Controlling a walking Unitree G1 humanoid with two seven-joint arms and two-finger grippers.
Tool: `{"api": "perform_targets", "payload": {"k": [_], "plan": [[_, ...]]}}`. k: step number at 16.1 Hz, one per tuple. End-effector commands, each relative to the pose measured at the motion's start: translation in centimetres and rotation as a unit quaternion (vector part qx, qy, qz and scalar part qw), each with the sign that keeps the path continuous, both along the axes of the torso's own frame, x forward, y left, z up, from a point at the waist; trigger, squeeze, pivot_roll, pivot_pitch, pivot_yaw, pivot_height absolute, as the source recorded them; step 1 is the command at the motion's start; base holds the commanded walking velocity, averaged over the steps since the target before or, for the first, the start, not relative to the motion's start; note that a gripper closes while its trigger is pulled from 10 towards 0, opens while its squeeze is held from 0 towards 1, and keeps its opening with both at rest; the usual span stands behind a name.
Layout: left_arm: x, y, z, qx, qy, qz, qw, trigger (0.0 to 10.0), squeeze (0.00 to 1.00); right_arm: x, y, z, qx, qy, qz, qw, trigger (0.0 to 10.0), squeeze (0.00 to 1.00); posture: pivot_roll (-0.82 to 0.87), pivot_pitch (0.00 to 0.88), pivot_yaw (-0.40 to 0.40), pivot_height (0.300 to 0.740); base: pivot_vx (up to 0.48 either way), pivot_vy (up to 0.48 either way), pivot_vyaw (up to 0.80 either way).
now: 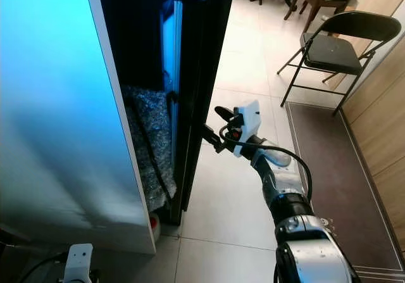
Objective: Restocking fridge
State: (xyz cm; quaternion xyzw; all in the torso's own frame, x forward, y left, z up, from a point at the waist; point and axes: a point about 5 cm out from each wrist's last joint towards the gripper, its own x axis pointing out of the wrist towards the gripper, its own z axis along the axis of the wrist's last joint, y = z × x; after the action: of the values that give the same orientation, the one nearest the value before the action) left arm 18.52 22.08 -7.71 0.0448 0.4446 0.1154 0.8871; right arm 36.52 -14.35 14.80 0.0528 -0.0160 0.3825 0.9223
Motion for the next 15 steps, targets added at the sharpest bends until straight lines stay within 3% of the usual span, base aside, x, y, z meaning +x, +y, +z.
{"api": "perform_targets", "payload": {"k": [1,5,12,15], "plan": [[-0.3,-0.6,-0.3,-0.009,0.006,-0.004,1.000,10.0,0.00,0.3,-0.5,0.2,-0.005,-0.007,-0.020,1.000,10.0,0.00,-0.10,0.132,-0.141,0.740,0.000,0.000,0.00],[-0.8,-0.5,-0.5,-0.008,0.012,-0.004,1.000,10.0,0.00,0.7,-2.1,-0.1,-0.023,-0.014,-0.101,0.995,10.0,0.00,-0.10,0.134,-0.139,0.740,0.000,0.000,0.00],[-1.0,-0.5,-0.6,-0.009,0.018,-0.007,1.000,10.0,0.00,0.6,-3.6,-0.9,-0.034,-0.012,-0.154,0.987,10.0,0.00,-0.11,0.136,-0.134,0.740,0.000,0.000,0.00],[-0.9,-0.5,-0.6,-0.008,0.018,-0.007,1.000,10.0,0.00,0.8,-3.5,-0.6,-0.037,-0.016,-0.152,0.988,10.0,0.00,-0.10,0.135,-0.133,0.740,0.000,0.000,0.00]]}}
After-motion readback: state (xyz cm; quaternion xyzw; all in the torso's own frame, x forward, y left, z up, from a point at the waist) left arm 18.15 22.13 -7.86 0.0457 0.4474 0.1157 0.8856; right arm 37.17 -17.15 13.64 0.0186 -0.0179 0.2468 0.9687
